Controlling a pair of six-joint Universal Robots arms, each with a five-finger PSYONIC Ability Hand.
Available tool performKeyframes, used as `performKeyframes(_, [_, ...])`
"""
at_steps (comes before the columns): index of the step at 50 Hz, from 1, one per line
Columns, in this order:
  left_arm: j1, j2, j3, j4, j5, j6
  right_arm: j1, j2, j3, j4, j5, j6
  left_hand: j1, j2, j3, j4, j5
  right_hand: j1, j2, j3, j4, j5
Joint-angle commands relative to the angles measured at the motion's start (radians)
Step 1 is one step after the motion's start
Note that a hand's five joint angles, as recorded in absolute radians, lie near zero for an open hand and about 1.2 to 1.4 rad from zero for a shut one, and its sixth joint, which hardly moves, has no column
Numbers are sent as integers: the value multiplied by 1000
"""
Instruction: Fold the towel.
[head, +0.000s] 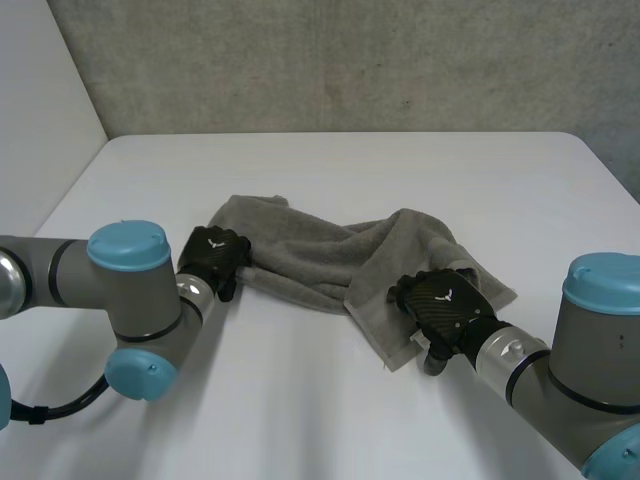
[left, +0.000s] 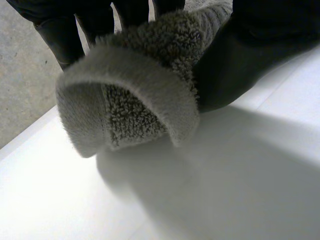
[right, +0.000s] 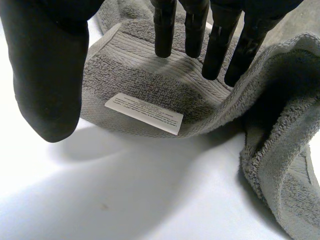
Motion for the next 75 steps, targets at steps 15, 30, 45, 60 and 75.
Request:
performKeyframes(15, [13,140,-108,0,-8,-68,54,-3,53,-106,5,-7,-13,-66,-81,-59,-221,163,194,178,179,155])
performKeyframes(30, [13,149,-127,0,-8,-68,203,15,9,-169,123,85,-13,-66,-81,-59,-221,77,109,93,94,69])
performKeyframes(45, [13,149,-139,5,-7,-68,206,144,-25,-240,126,72,-13,-66,-81,-59,-221,101,132,116,118,93])
performKeyframes(60, [11,149,-141,8,-7,-68,193,147,-28,-304,191,23,-13,-66,-81,-59,-221,110,141,125,126,102])
performKeyframes(75, [8,149,-142,9,-7,-68,189,149,-30,-337,202,13,-13,-66,-81,-59,-221,127,159,143,144,119])
